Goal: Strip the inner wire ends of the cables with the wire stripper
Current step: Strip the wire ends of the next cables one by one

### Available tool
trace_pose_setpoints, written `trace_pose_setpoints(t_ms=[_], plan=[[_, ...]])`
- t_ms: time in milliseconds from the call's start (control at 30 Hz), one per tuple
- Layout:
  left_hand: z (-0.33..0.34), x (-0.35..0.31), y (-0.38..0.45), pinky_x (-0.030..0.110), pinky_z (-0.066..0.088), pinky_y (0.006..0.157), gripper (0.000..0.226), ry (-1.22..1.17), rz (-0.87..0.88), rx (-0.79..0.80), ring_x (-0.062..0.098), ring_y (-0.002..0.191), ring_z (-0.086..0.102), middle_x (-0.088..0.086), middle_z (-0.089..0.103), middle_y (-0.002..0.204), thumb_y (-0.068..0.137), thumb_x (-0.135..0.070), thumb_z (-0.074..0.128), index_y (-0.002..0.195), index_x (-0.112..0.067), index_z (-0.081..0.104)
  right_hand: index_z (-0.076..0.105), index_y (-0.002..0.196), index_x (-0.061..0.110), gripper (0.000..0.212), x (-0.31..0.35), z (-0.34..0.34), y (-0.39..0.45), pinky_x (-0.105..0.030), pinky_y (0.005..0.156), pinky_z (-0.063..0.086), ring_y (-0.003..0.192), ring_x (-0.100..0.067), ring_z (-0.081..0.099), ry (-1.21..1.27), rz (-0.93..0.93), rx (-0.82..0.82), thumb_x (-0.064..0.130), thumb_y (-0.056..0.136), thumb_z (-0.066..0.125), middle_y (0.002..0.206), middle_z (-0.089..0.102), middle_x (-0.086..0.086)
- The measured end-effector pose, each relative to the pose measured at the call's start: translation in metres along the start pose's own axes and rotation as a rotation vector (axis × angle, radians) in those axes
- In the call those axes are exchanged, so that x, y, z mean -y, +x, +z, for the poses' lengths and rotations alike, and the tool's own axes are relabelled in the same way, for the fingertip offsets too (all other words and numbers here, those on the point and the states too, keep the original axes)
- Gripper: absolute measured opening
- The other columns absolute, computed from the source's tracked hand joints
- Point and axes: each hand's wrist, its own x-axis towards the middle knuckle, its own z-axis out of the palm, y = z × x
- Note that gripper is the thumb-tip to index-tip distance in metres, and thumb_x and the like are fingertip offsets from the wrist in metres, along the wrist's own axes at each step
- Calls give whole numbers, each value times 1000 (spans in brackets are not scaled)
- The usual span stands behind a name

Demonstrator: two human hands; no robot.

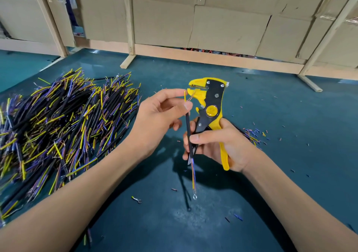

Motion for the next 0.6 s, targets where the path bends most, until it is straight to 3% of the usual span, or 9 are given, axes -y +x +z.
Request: trace_pose_setpoints(t_ms=[100, 233, 367, 600], plan=[[-4, -1, 2, 25, 43, 52, 26, -17, 4, 23, 26, 67, 53, 9, 74, 85, 78, -11, 76, 103, -15, 71, 58, 89, 2, 14, -3, 3, 2, -49, 67, 58, 69, -31, 65, 4, -41, -36, -3, 79, 67, 83, 61, -20], [-5, -2, 3, 26, 45, 54, 28, 39, 40, 90, 25, 62, 50, 8, 74, 85, 76, -20, 80, 101, -16, 70, 64, 86, 7, 5, -3, 2, 8, -49, 68, 57, 75, -30, 65, 70, -217, -170, 8, 83, 69, 87, 67, -16], [-5, -6, 1, 24, 47, 55, 27, 182, 74, 153, 19, 55, 51, -1, 74, 82, 79, -18, 76, 104, -14, 67, 70, 81, 12, 8, 7, -8, 6, -47, 72, 58, 80, -28, 64, 89, -336, -224, 4, 81, 70, 90, 67, -17], [2, -4, -5, 28, 48, 54, 39, 268, 84, 245, 15, 54, 51, 4, 73, 82, 84, -4, 74, 118, -20, 62, 54, 94, 3, 20, 13, -12, 3, -45, 70, 57, 69, -31, 65, -7, -383, -225, -5, 82, 68, 78, 66, -15]])
